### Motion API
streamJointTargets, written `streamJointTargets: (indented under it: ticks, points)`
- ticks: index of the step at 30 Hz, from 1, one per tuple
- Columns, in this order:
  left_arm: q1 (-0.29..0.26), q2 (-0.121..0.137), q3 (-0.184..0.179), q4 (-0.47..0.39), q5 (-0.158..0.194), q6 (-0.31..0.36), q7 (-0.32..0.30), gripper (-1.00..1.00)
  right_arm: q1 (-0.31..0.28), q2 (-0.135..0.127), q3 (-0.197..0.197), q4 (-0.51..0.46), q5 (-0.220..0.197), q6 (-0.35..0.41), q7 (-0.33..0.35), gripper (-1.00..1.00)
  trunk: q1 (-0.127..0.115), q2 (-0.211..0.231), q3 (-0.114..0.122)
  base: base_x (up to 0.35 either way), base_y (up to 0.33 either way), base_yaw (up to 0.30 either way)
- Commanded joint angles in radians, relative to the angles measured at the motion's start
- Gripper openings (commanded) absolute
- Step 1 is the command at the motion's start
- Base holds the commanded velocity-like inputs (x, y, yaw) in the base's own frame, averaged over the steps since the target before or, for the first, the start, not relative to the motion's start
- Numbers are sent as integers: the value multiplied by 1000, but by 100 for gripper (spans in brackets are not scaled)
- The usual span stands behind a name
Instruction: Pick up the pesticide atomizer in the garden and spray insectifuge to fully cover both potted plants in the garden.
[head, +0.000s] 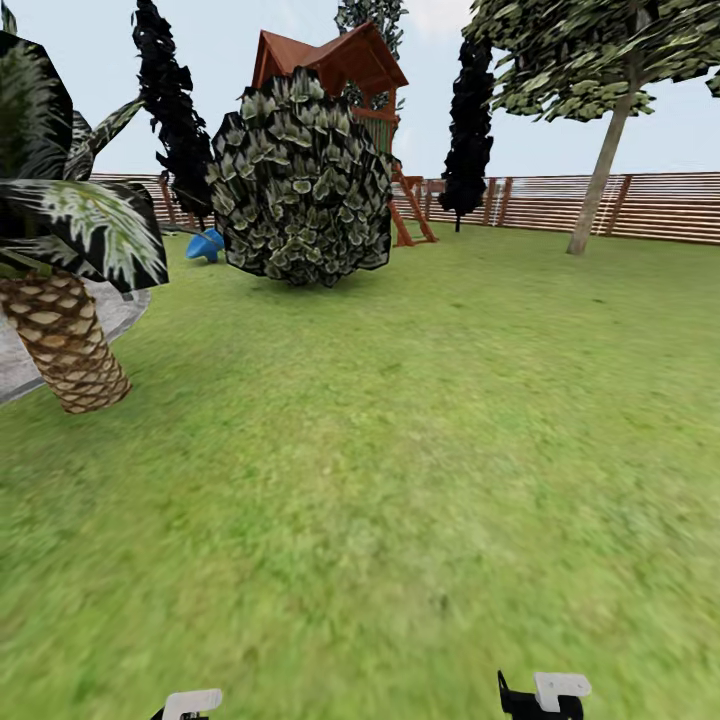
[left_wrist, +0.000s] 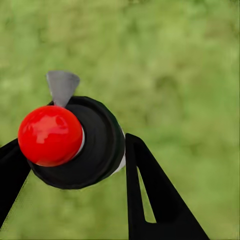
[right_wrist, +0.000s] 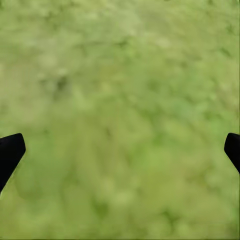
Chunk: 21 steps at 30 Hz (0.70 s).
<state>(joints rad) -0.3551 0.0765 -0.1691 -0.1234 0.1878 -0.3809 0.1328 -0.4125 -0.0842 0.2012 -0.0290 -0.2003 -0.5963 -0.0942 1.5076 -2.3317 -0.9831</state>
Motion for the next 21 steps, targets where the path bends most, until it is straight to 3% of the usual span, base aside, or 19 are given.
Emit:
streamJointTargets:
  ticks: [1, 8, 21]
  points:
    - [-1, 0, -9, 1, 7, -3, 4, -100, 0, 0, 9, 0, -7, -2, -4, 100, 0, 0, -1, 340, -63, 270]
    - [-1, -1, -9, 1, 9, -4, 4, -100, 0, 1, 9, 0, -7, -2, -3, 100, 0, 0, -1, 340, -72, 261]
    - [-1, -1, -10, 1, 9, -4, 4, -100, 0, 0, 9, 0, -7, -2, -3, 100, 0, 0, -1, 340, -9, 19]
